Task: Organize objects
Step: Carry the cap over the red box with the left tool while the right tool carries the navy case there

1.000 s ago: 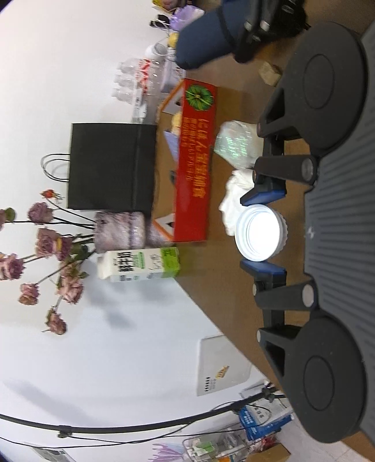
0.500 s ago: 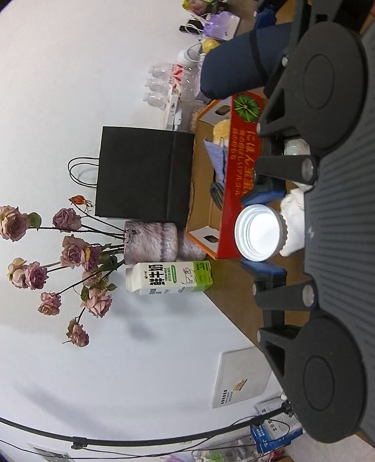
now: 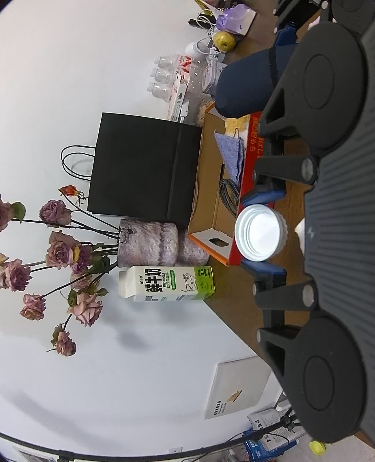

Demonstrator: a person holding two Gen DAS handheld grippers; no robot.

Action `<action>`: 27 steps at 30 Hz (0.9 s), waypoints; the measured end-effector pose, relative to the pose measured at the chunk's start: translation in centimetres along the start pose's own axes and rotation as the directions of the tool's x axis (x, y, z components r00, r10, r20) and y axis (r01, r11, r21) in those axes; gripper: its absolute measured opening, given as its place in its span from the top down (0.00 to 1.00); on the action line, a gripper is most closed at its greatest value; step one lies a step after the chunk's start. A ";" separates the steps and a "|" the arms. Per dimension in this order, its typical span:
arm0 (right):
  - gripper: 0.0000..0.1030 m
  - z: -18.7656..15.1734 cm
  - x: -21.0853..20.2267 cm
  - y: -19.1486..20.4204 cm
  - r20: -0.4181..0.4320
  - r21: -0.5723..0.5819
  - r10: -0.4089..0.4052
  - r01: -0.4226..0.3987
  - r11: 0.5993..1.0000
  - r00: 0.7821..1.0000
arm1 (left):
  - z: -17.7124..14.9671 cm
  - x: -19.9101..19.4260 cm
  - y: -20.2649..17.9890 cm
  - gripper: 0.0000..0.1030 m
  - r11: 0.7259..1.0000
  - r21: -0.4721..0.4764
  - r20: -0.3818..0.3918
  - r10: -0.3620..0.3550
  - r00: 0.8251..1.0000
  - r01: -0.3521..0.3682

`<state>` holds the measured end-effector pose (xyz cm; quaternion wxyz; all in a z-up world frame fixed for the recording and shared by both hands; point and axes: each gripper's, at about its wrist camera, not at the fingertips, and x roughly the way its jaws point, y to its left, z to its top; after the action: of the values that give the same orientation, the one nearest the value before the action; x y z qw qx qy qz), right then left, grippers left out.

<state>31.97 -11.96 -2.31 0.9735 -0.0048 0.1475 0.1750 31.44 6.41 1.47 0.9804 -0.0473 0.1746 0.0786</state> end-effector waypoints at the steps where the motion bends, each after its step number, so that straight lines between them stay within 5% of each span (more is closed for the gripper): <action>1: 0.39 0.2 0.4 0.0 -0.002 0.003 0.000 0.000 1.000 1.000 | 0.2 0.4 0.0 0.60 1.000 0.002 0.000 0.001 1.000 -0.001; 27: 0.39 5.5 8.5 -0.3 0.059 0.097 -0.036 0.030 0.995 0.998 | 5.9 8.3 -0.2 0.60 0.995 -0.095 0.050 0.014 0.999 -0.009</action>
<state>41.21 -9.02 0.54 0.9793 0.0449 0.1260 0.1518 41.18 8.05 4.05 0.9806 -0.0909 0.1460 0.0936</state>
